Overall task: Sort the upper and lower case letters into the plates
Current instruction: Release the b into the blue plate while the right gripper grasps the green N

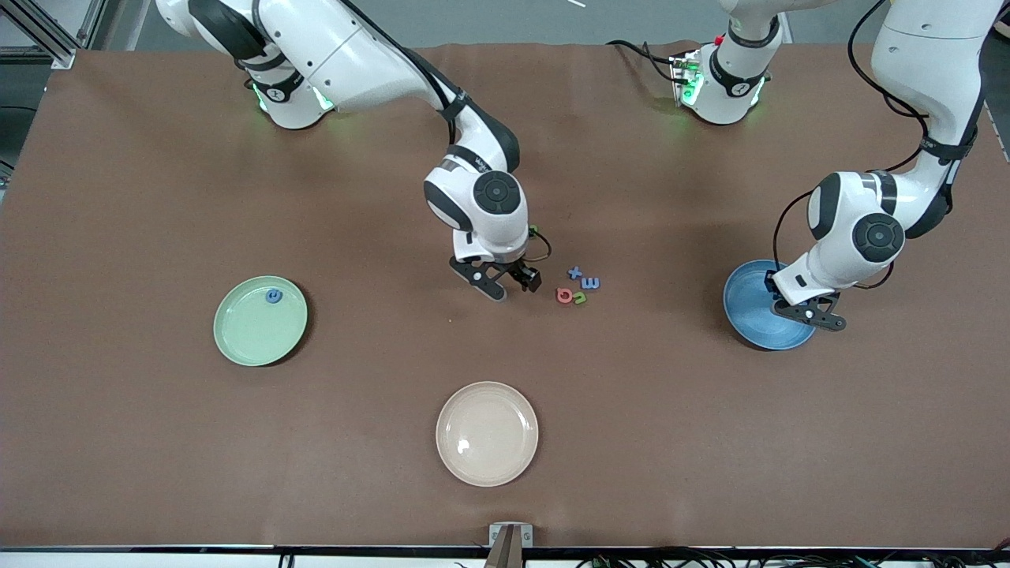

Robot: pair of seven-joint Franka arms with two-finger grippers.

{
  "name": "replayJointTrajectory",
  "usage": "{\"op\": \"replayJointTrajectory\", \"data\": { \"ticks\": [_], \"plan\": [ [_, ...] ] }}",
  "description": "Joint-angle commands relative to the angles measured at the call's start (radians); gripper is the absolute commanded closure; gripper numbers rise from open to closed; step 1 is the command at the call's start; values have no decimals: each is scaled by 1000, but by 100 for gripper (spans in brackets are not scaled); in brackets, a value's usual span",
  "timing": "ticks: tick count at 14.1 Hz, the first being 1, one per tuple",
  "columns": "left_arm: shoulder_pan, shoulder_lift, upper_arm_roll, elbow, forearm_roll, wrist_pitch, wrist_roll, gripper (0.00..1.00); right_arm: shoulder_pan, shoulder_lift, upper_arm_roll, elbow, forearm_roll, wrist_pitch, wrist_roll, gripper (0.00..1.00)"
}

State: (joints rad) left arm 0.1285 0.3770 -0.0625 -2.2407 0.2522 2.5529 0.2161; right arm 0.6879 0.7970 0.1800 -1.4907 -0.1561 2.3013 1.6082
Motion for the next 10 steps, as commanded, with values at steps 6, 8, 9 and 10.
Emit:
{"op": "replayJointTrajectory", "data": {
  "ticks": [6, 8, 9, 10],
  "plan": [
    [5, 11, 0, 1, 18, 15, 3, 80, 93, 70, -57, 64, -23, -13, 75, 36],
    [2, 10, -2, 4, 18, 13, 5, 62, 101, 70, -57, 64, -22, -13, 78, 39],
    [0, 2, -2, 7, 18, 9, 6, 41, 105, 70, -57, 64, -22, -13, 79, 42],
    [-1, -7, -3, 7, 18, 6, 8, 12, 107, 70, -57, 64, -23, -11, 93, 46]
  ]
}}
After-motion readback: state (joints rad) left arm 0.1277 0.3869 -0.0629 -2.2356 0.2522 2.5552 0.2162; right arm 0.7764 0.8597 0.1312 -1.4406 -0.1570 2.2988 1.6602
